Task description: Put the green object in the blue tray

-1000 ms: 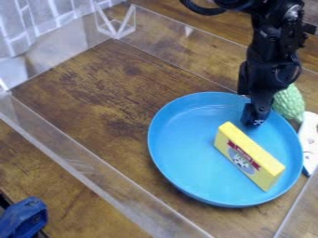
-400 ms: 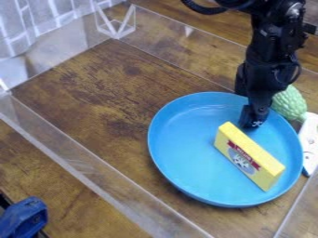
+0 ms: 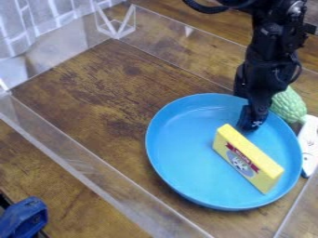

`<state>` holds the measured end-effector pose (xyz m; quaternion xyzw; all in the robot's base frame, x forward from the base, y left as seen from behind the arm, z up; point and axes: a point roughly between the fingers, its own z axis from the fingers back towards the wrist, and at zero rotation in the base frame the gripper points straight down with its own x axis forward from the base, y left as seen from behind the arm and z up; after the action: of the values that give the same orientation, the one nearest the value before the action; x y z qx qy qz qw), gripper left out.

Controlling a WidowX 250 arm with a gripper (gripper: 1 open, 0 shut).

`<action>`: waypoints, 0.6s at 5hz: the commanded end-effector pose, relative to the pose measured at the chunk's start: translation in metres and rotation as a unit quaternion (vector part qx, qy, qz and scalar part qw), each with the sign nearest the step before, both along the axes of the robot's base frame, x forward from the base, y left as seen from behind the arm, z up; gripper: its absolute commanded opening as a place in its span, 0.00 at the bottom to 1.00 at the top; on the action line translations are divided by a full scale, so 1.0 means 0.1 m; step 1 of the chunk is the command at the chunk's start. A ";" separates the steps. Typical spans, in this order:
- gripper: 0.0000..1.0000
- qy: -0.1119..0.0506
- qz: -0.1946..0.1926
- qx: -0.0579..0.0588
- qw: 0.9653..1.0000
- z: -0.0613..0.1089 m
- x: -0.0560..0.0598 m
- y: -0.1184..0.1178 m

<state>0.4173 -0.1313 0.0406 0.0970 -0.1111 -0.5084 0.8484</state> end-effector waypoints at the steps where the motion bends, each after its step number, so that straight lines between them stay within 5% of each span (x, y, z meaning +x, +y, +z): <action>1: 1.00 -0.049 -0.004 -0.019 0.999 0.39 0.12 -0.04; 3: 1.00 -0.049 0.002 -0.025 0.999 0.32 0.16 0.01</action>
<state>0.4221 -0.1340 0.0442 0.0936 -0.1254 -0.5102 0.8457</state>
